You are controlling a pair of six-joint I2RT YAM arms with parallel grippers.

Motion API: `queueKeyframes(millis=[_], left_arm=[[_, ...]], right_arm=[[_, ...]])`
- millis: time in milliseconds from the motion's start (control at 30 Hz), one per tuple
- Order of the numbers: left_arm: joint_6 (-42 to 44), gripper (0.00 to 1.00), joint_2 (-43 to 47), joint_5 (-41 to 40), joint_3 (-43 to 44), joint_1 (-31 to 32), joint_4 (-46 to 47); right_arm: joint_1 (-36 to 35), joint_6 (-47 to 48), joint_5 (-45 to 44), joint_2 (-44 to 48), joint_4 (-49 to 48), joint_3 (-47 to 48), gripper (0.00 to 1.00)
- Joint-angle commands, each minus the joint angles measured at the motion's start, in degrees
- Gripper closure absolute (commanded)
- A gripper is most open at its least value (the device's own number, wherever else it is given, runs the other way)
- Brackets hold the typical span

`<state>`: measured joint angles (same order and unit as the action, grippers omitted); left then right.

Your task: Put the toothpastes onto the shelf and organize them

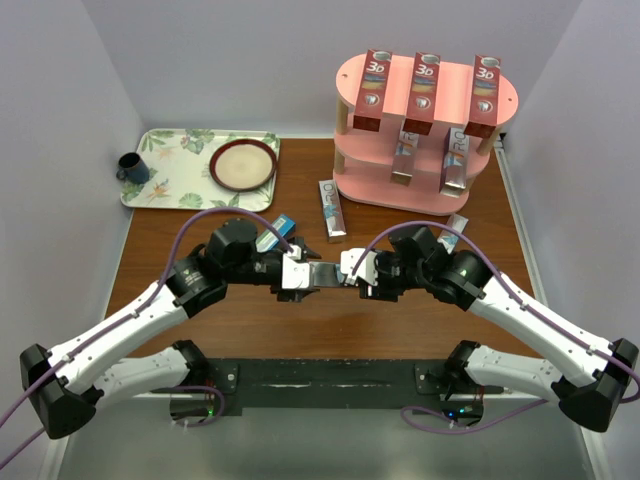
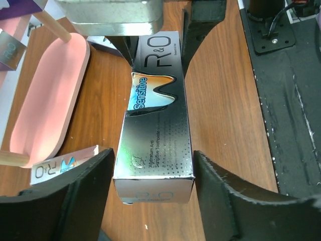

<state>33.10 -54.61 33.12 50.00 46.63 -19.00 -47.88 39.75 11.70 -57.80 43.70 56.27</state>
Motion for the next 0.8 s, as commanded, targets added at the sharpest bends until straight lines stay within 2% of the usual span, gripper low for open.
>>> queueKeyframes(millis=[0, 33, 100, 133, 200, 233, 333, 433, 633, 767], left_arm=[[-2.2, 0.37, -1.0, 0.1, 0.2, 0.1, 2.6], [-2.9, 0.47, -1.2, 0.2, 0.1, 0.1, 2.9], [-3.7, 0.61, -1.3, 0.2, -0.3, 0.1, 4.1], [-4.0, 0.72, -1.1, -0.2, -0.6, 0.2, 4.7], [-5.4, 0.81, -0.1, -1.2, -2.4, 0.1, 7.3], [-6.0, 0.85, 0.6, -2.5, -3.1, 0.1, 8.3], [-9.3, 0.92, 3.5, -7.1, -6.8, 0.1, 13.6], [-12.5, 0.95, 6.4, -12.3, -10.3, 0.1, 18.0], [-22.0, 0.97, 11.4, -23.4, -18.3, 0.1, 32.7], [-26.7, 0.97, 9.8, -30.2, -22.4, 0.2, 44.0]], right_arm=[[0.1, 0.2, 1.2, 0.6, -2.5, 2.6, 0.71], [0.0, 0.2, 1.2, 0.6, -2.5, 2.6, 0.71], [0.0, -0.2, 0.8, 0.3, -2.6, 2.6, 0.70], [0.0, -0.5, 0.3, 0.3, -2.5, 2.6, 0.63], [-0.1, -0.8, 0.1, 0.6, -2.2, 2.5, 0.54], [0.1, -1.2, -0.3, 0.8, -2.4, 2.4, 0.40], [0.0, -3.8, -1.2, 3.0, -4.5, 1.1, 0.20], [0.1, -7.3, -5.2, 6.2, -7.2, -0.3, 0.10], [0.2, -15.2, -18.0, 14.3, -11.2, -3.0, 0.02], [0.1, -20.1, -27.2, 21.2, -14.9, -5.4, 0.01]])
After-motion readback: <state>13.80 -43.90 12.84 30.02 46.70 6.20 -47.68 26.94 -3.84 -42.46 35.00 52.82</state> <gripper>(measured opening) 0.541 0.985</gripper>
